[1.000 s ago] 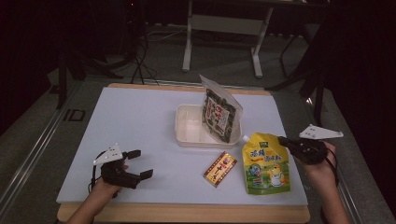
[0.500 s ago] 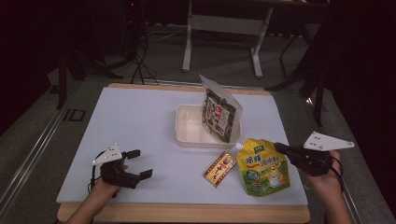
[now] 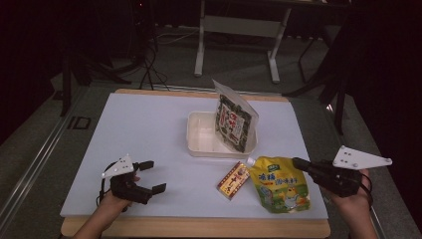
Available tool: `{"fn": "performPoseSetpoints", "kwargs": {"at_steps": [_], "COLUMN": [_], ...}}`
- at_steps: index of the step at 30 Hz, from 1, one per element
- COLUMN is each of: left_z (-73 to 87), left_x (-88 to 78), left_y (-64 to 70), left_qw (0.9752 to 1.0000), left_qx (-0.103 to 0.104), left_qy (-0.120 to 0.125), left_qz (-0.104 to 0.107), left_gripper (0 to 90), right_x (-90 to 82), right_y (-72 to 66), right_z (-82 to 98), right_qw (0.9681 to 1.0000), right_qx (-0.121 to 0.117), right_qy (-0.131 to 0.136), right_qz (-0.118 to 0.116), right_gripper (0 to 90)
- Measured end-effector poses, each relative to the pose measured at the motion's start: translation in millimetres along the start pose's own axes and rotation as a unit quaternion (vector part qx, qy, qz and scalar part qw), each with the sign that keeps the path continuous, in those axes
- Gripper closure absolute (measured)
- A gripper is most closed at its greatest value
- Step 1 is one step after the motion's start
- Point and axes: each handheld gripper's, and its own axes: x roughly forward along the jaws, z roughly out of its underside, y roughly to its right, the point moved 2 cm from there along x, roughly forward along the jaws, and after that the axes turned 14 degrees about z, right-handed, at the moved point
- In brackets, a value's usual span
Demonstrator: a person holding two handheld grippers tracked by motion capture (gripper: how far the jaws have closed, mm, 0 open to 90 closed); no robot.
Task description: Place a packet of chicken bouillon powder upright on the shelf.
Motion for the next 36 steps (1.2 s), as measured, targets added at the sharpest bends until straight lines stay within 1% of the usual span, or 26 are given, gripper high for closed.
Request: {"fn": "performPoseSetpoints", "kwargs": {"at_steps": [2,3,5,6,9,10,11,12,13,14,15,16,17,18,20,21,22,23,24,25,26,28,29,33,34,36], "left_z": [0.0,-0.1,-0.5,-1.8,-4.2,-5.2,-6.4,-7.8,-9.0,-11.5,-13.8,-15.6,-18.9,-21.4,-26.1,-28.2,-30.4,-32.4,-34.3,-36.4,-38.1,-43.2,-46.5,-57.2,-59.3,-65.3], "left_x": [0.7,0.5,0.4,-0.2,-0.1,0.6,1.4,2.6,3.7,6.0,8.3,10.5,14.1,17.4,24.2,27.5,31.2,34.9,38.9,42.8,45.6,51.8,54.8,62.6,64.1,68.6], "left_y": [0.3,0.6,1.0,2.5,5.1,6.2,7.5,8.7,9.7,11.5,13.6,15.7,19.3,22.4,29.2,32.2,34.8,36.9,38.7,40.1,41.2,43.0,43.0,41.2,41.0,41.4], "left_qw": [1.0000,1.0000,1.0000,0.9999,0.9998,0.9997,0.9996,0.9996,0.9995,0.9994,0.9992,0.9990,0.9984,0.9980,0.9974,0.9969,0.9966,0.9958,0.9952,0.9943,0.9939,0.9931,0.9923,0.9914,0.9916,0.9918], "left_qx": [0.003,0.005,0.005,0.009,0.013,0.015,0.016,0.013,0.010,0.002,-0.002,-0.003,-0.004,0.001,0.013,0.017,0.019,0.021,0.023,0.027,0.030,0.036,0.035,0.033,0.034,0.034], "left_qy": [-0.003,-0.002,0.000,0.004,0.012,0.012,0.013,0.015,0.016,0.013,0.012,0.013,0.008,0.005,-0.001,-0.003,-0.007,-0.008,-0.008,-0.010,-0.011,-0.006,-0.004,0.005,0.005,0.005], "left_qz": [0.002,0.004,0.005,0.006,0.013,0.013,0.017,0.021,0.024,0.031,0.038,0.043,0.055,0.063,0.072,0.076,0.080,0.089,0.095,0.102,0.106,0.111,0.118,0.127,0.125,0.123], "left_gripper": [1.7,1.7,1.7,1.7,1.7,1.7,1.7,1.7,1.7,1.8,2.2,2.9,2.9,3.5,4.3,6.2,9.4,13.1,14.9,15.0,15.6,23.1,23.2,30.6,31.4,31.2], "right_x": [-0.7,-0.5,-0.3,0.3,0.9,1.3,1.9,2.8,3.9,4.7,6.5,8.0,8.8,10.0,11.9,12.9,13.8,15.2,16.4,17.6,18.6,21.1,22.3,29.7,32.1,35.7], "right_y": [-4.8,-6.4,-7.6,-9.2,-10.1,-11.2,-12.4,-13.3,-14.8,-15.9,-17.5,-19.1,-20.5,-23.4,-28.8,-32.0,-34.8,-37.7,-40.5,-43.2,-46.2,-51.7,-53.3,-62.3,-65.2,-69.0], "right_z": [-4.5,-6.8,-9.0,-14.4,-20.9,-23.3,-25.7,-28.1,-30.6,-32.7,-36.4,-39.4,-41.8,-45.8,-52.5,-55.8,-59.0,-62.1,-65.0,-67.7,-70.1,-74.3,-75.6,-79.8,-80.7,-82.3], "right_qw": [0.9999,0.9999,0.9998,0.9996,0.9988,0.9988,0.9989,0.9985,0.9985,0.9987,0.9983,0.9982,0.9981,0.9976,0.9968,0.9966,0.9959,0.9953,0.9950,0.9944,0.9938,0.9929,0.9924,0.9906,0.9903,0.9894], "right_qx": [-0.012,-0.014,-0.013,-0.009,0.001,-0.003,-0.007,-0.003,-0.007,-0.009,-0.010,-0.012,-0.013,-0.016,-0.022,-0.027,-0.026,-0.028,-0.031,-0.033,-0.035,-0.042,-0.043,-0.048,-0.054,-0.057], "right_qy": [0.003,0.004,0.008,0.018,0.032,0.032,0.035,0.037,0.038,0.038,0.038,0.042,0.043,0.042,0.047,0.049,0.052,0.053,0.054,0.056,0.056,0.056,0.056,0.052,0.050,0.048], "right_qz": [-0.001,-0.010,-0.012,-0.021,-0.036,-0.036,-0.031,-0.042,-0.040,-0.034,-0.043,-0.041,-0.043,-0.052,-0.061,-0.061,-0.070,-0.076,-0.078,-0.084,-0.090,-0.096,-0.100,-0.117,-0.118,-0.125], "right_gripper": [90.0,90.0,90.0,90.0,90.0,90.0,90.0,90.0,90.0,90.0,90.0,90.0,90.0,90.0,90.0,90.0,90.0,90.0,90.0,90.0,90.0,90.0,90.0,90.0,90.0,90.0]}}
